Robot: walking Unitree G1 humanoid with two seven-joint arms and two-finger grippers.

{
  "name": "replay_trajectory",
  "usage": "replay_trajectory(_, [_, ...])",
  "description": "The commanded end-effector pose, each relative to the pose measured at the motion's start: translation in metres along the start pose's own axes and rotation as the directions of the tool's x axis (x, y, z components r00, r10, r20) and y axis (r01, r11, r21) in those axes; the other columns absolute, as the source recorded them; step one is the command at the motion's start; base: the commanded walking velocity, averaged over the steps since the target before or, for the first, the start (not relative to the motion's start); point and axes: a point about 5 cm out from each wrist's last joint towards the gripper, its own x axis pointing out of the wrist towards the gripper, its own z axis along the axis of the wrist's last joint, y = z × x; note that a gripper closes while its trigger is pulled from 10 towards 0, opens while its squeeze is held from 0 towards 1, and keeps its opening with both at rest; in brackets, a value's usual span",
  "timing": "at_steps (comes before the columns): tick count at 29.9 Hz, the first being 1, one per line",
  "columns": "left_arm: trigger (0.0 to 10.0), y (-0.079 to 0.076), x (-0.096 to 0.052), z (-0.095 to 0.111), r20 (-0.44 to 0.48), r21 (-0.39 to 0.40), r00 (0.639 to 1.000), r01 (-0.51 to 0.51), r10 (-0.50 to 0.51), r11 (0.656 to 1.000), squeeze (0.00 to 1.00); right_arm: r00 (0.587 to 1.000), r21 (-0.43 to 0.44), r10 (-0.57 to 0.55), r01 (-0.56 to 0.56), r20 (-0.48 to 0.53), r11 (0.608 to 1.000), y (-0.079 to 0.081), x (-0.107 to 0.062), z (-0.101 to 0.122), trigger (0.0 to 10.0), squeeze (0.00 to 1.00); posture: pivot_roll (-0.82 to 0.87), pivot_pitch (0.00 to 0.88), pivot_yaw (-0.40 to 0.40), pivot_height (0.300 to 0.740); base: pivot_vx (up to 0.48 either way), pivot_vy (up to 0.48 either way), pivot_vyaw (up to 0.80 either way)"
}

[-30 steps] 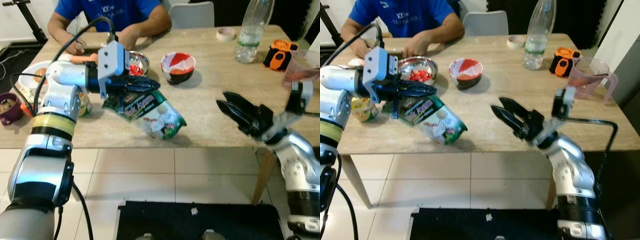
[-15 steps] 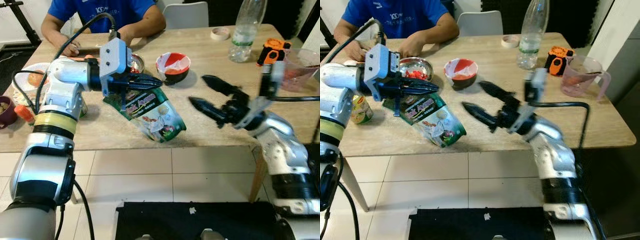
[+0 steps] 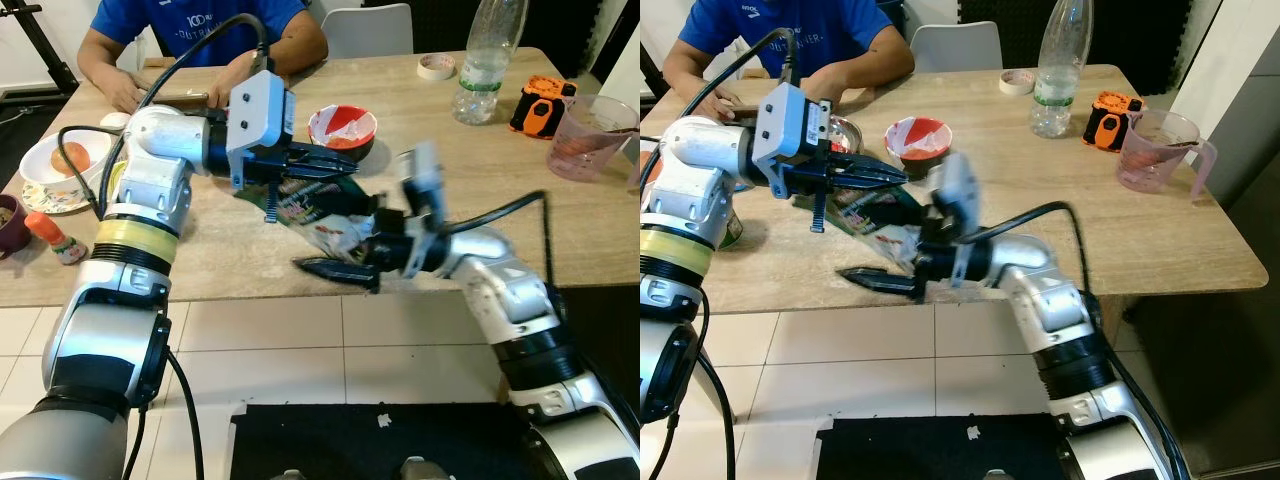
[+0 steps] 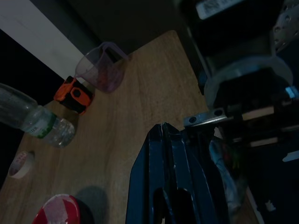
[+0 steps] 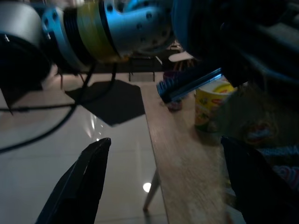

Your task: Restocking fridge

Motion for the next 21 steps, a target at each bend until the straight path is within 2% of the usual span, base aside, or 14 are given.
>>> replay_trajectory(1, [0.0, 0.005, 0.006, 0.014, 0.031, 0.056, 0.999, 0.022, -0.024, 0.998, 0.00, 0.998, -0.012, -0.035, 0.035, -0.051, 0.999, -0.003, 0.003, -0.008, 10.0, 0.00, -0.03, 0.129, 0.045, 0.740, 0.000, 0.000, 0.00])
replay_trajectory(8, [0.0, 0.005, 0.009, 0.018, 0.038, 0.066, 0.998, 0.038, -0.041, 0.997, 0.00, 0.995, -0.016, -0.042, 0.041, -0.086, 0.999, -0.002, 0.003, -0.013, 10.0, 0.00, -0.03, 0.126, 0.046, 0.740, 0.000, 0.000, 0.00])
replay_trajectory(10, [0.0, 0.005, 0.010, 0.018, 0.039, 0.068, 0.998, 0.038, -0.041, 0.997, 0.00, 0.992, -0.006, 0.022, -0.023, -0.126, 1.000, 0.004, -0.003, -0.015, 10.0, 0.00, -0.03, 0.125, 0.045, 0.740, 0.000, 0.000, 0.00])
replay_trajectory(12, [0.0, 0.005, 0.009, 0.018, 0.037, 0.068, 0.999, 0.034, -0.036, 0.997, 0.00, 0.981, 0.010, 0.087, -0.087, -0.175, 0.996, 0.011, -0.017, -0.018, 10.0, 0.00, -0.03, 0.125, 0.045, 0.740, 0.000, 0.000, 0.00])
replay_trajectory(13, [0.0, 0.005, 0.009, 0.018, 0.037, 0.068, 0.999, 0.034, -0.036, 0.997, 0.00, 0.981, 0.010, 0.087, -0.087, -0.175, 0.996, 0.011, -0.017, -0.018, 10.0, 0.00, -0.03, 0.125, 0.045, 0.740, 0.000, 0.000, 0.00])
replay_trajectory(15, [0.0, 0.005, 0.007, 0.018, 0.032, 0.068, 0.999, 0.031, -0.033, 0.997, 0.00, 0.978, 0.013, 0.092, -0.091, -0.187, 0.996, 0.010, -0.028, -0.017, 10.0, 0.00, -0.03, 0.125, 0.045, 0.740, 0.000, 0.000, 0.00])
replay_trajectory(18, [0.0, 0.005, 0.006, 0.017, 0.026, 0.066, 0.999, 0.028, -0.030, 0.997, 0.00, 0.985, 0.006, 0.061, -0.061, -0.161, 0.998, 0.005, -0.038, -0.010, 10.0, 0.00, -0.03, 0.127, 0.046, 0.740, 0.000, 0.000, 0.00])
replay_trajectory(21, [0.0, 0.005, 0.004, 0.016, 0.021, 0.063, 1.000, 0.022, -0.023, 0.998, 0.00, 0.998, 0.022, 0.058, -0.057, -0.025, 0.998, 0.003, -0.054, 0.014, 10.0, 0.00, -0.03, 0.127, 0.046, 0.740, 0.000, 0.000, 0.00])
